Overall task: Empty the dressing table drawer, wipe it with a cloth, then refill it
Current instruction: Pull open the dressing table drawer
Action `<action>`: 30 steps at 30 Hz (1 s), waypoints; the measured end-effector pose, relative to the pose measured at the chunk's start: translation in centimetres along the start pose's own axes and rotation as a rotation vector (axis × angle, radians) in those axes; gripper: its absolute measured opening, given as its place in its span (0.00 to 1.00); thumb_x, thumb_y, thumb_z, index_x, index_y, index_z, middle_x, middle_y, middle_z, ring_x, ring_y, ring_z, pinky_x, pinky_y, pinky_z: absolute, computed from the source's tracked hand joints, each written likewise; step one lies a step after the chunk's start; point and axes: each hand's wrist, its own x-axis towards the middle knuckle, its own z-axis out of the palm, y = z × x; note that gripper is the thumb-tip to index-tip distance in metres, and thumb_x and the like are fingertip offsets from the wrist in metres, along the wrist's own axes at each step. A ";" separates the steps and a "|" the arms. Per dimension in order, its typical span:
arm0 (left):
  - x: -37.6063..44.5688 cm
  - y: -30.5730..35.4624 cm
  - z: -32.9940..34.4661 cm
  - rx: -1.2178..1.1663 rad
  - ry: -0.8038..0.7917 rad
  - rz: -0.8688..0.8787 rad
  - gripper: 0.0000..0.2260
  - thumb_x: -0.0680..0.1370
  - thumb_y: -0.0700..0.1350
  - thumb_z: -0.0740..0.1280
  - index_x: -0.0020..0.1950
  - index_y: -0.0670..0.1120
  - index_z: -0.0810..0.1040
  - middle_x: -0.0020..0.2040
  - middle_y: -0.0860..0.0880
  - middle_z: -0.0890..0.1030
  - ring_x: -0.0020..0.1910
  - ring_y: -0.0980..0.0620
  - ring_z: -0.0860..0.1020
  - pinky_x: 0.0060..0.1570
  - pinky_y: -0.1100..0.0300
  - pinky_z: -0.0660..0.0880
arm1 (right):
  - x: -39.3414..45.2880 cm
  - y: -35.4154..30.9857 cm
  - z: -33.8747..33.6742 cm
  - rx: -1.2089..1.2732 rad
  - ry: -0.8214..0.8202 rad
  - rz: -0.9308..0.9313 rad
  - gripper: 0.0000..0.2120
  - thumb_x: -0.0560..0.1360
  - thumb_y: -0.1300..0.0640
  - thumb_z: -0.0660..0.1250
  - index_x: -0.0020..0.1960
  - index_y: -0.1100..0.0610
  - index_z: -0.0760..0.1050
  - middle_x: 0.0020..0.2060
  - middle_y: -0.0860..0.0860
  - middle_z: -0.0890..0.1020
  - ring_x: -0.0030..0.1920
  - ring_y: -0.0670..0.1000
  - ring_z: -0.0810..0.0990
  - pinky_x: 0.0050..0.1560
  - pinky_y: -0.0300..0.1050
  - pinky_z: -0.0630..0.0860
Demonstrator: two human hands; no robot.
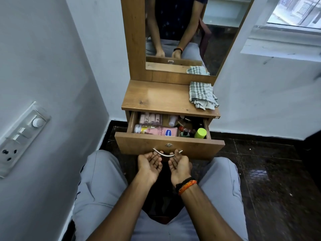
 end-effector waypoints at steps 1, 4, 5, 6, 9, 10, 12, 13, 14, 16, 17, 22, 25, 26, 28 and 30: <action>-0.3 -0.3 -0.4 0.002 0.005 -0.006 0.12 0.78 0.41 0.58 0.41 0.41 0.78 0.36 0.45 0.82 0.32 0.52 0.74 0.34 0.62 0.69 | -0.4 0.3 -0.5 0.003 0.007 0.000 0.08 0.75 0.63 0.65 0.51 0.60 0.81 0.41 0.52 0.83 0.38 0.47 0.79 0.38 0.40 0.74; -1.0 -1.2 -1.5 0.013 0.020 -0.011 0.12 0.77 0.41 0.57 0.39 0.42 0.78 0.33 0.45 0.83 0.28 0.53 0.74 0.32 0.63 0.67 | -1.9 0.9 -1.6 -0.004 0.028 -0.002 0.05 0.75 0.64 0.66 0.49 0.59 0.80 0.38 0.53 0.82 0.37 0.48 0.79 0.38 0.40 0.73; -1.4 -1.4 -1.8 0.019 0.022 -0.011 0.12 0.77 0.41 0.57 0.38 0.42 0.78 0.31 0.45 0.83 0.25 0.54 0.74 0.31 0.63 0.67 | -2.3 0.9 -1.9 -0.009 0.031 -0.002 0.05 0.76 0.65 0.66 0.48 0.59 0.80 0.37 0.53 0.82 0.37 0.48 0.79 0.37 0.40 0.73; -1.7 -1.5 -2.1 0.024 0.026 -0.012 0.12 0.77 0.41 0.57 0.37 0.42 0.77 0.30 0.46 0.82 0.22 0.54 0.74 0.31 0.63 0.66 | -2.6 1.0 -2.1 -0.017 0.033 -0.003 0.05 0.76 0.66 0.66 0.48 0.60 0.79 0.36 0.53 0.81 0.36 0.48 0.78 0.37 0.40 0.72; -2.6 -1.8 -2.7 0.039 0.054 -0.016 0.13 0.77 0.41 0.57 0.36 0.42 0.76 0.27 0.46 0.81 0.19 0.56 0.72 0.27 0.64 0.65 | -3.8 1.4 -2.8 -0.044 0.045 -0.010 0.06 0.76 0.68 0.64 0.45 0.60 0.79 0.35 0.54 0.80 0.35 0.49 0.77 0.36 0.41 0.71; -2.9 -1.9 -2.9 0.044 0.065 -0.014 0.13 0.77 0.41 0.57 0.35 0.42 0.76 0.26 0.46 0.81 0.18 0.56 0.71 0.25 0.65 0.65 | -4.2 1.5 -3.1 -0.054 0.051 -0.010 0.06 0.76 0.68 0.64 0.45 0.60 0.79 0.35 0.54 0.80 0.35 0.49 0.77 0.36 0.41 0.71; -3.5 -2.2 -3.3 0.041 0.081 -0.003 0.14 0.77 0.40 0.56 0.34 0.42 0.76 0.26 0.46 0.80 0.18 0.56 0.70 0.21 0.67 0.63 | -4.9 1.7 -3.6 -0.073 0.047 -0.007 0.06 0.77 0.68 0.64 0.45 0.61 0.79 0.35 0.55 0.80 0.34 0.49 0.77 0.36 0.41 0.72; -3.9 -2.4 -3.5 0.038 0.088 0.001 0.14 0.76 0.39 0.56 0.33 0.42 0.75 0.25 0.46 0.80 0.18 0.56 0.69 0.21 0.67 0.62 | -5.2 1.8 -3.8 -0.080 0.048 -0.007 0.06 0.77 0.68 0.64 0.45 0.61 0.79 0.35 0.55 0.80 0.34 0.49 0.77 0.36 0.41 0.72; -4.2 -2.6 -3.6 0.035 0.095 0.006 0.15 0.77 0.39 0.55 0.32 0.42 0.75 0.25 0.46 0.79 0.17 0.56 0.68 0.20 0.67 0.61 | -5.5 2.0 -4.1 -0.085 0.052 -0.009 0.07 0.77 0.68 0.64 0.44 0.61 0.79 0.35 0.55 0.80 0.34 0.49 0.77 0.36 0.41 0.72; -4.7 -2.9 -3.9 0.030 0.103 0.010 0.15 0.76 0.38 0.54 0.31 0.42 0.74 0.24 0.45 0.78 0.16 0.56 0.66 0.19 0.67 0.59 | -6.1 2.2 -4.6 -0.093 0.058 -0.012 0.08 0.77 0.68 0.63 0.44 0.60 0.79 0.36 0.55 0.80 0.35 0.50 0.77 0.36 0.41 0.72; -5.0 -3.1 -4.0 0.030 0.107 0.010 0.15 0.76 0.37 0.54 0.32 0.41 0.73 0.24 0.45 0.78 0.16 0.56 0.65 0.19 0.68 0.59 | -6.4 2.3 -4.9 -0.095 0.058 -0.010 0.08 0.77 0.68 0.63 0.44 0.60 0.79 0.36 0.55 0.80 0.35 0.50 0.77 0.37 0.42 0.72; -5.8 -3.6 -4.8 0.035 0.125 -0.003 0.14 0.77 0.36 0.54 0.35 0.40 0.74 0.25 0.45 0.78 0.16 0.57 0.64 0.17 0.68 0.58 | -7.4 2.4 -6.0 -0.106 0.042 0.012 0.07 0.77 0.69 0.64 0.47 0.59 0.78 0.37 0.56 0.81 0.36 0.50 0.78 0.37 0.42 0.73; -6.2 -3.5 -4.7 0.038 0.130 -0.011 0.14 0.77 0.36 0.54 0.35 0.41 0.74 0.25 0.45 0.78 0.15 0.57 0.63 0.17 0.68 0.57 | -7.6 2.1 -6.0 -0.116 0.023 0.021 0.07 0.77 0.69 0.65 0.47 0.59 0.79 0.37 0.55 0.82 0.37 0.50 0.78 0.38 0.42 0.74; -6.3 -3.5 -4.6 0.043 0.135 -0.015 0.15 0.78 0.36 0.53 0.34 0.41 0.74 0.25 0.45 0.78 0.15 0.57 0.63 0.17 0.68 0.57 | -7.6 2.0 -6.1 -0.120 0.020 0.024 0.07 0.77 0.69 0.65 0.47 0.59 0.79 0.37 0.55 0.82 0.37 0.50 0.78 0.39 0.42 0.74; -6.5 -3.5 -4.6 0.049 0.148 -0.025 0.15 0.78 0.36 0.53 0.34 0.41 0.74 0.25 0.45 0.79 0.15 0.58 0.63 0.17 0.68 0.57 | -7.7 2.0 -6.2 -0.136 0.008 0.035 0.06 0.77 0.68 0.65 0.47 0.59 0.78 0.36 0.55 0.82 0.37 0.49 0.78 0.39 0.42 0.74; -6.7 -3.5 -4.7 0.049 0.150 -0.040 0.14 0.77 0.36 0.54 0.35 0.41 0.74 0.26 0.45 0.79 0.16 0.58 0.65 0.17 0.69 0.60 | -7.8 1.9 -6.3 -0.140 0.006 0.052 0.08 0.77 0.68 0.63 0.46 0.59 0.78 0.36 0.54 0.81 0.37 0.49 0.78 0.39 0.41 0.75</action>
